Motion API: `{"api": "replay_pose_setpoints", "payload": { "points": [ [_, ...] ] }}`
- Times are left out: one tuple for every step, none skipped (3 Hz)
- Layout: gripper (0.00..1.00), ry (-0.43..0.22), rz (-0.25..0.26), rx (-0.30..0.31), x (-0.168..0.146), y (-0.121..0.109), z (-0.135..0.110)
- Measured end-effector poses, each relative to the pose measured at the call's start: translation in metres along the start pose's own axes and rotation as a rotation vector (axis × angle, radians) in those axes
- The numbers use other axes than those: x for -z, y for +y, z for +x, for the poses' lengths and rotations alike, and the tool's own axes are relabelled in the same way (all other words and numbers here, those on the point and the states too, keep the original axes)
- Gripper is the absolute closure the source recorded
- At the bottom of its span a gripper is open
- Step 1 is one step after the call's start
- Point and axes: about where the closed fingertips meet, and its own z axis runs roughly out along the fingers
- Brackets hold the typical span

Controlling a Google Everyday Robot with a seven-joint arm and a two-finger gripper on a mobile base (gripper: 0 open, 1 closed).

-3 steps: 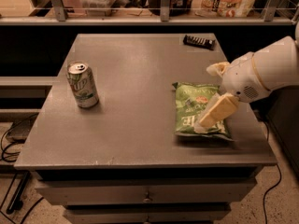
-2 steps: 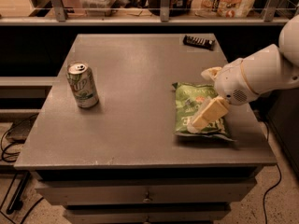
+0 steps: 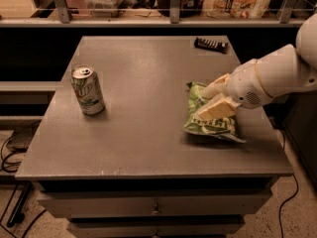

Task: Move green jalapeno chip bag near 7up can

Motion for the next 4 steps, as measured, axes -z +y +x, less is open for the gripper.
{"api": "replay_pose_setpoints", "payload": {
  "points": [
    [0.7, -0.022, 0.002, 0.012, 0.004, -0.002, -0.012],
    [0.93, -0.03, 0.002, 0.053, 0.005, -0.004, -0.029],
    [0.9, -0.043, 0.012, 0.077, 0.01, -0.008, -0.039],
    [0.67, -0.062, 0.029, 0.072, 0.02, -0.017, -0.041]
  ]
}}
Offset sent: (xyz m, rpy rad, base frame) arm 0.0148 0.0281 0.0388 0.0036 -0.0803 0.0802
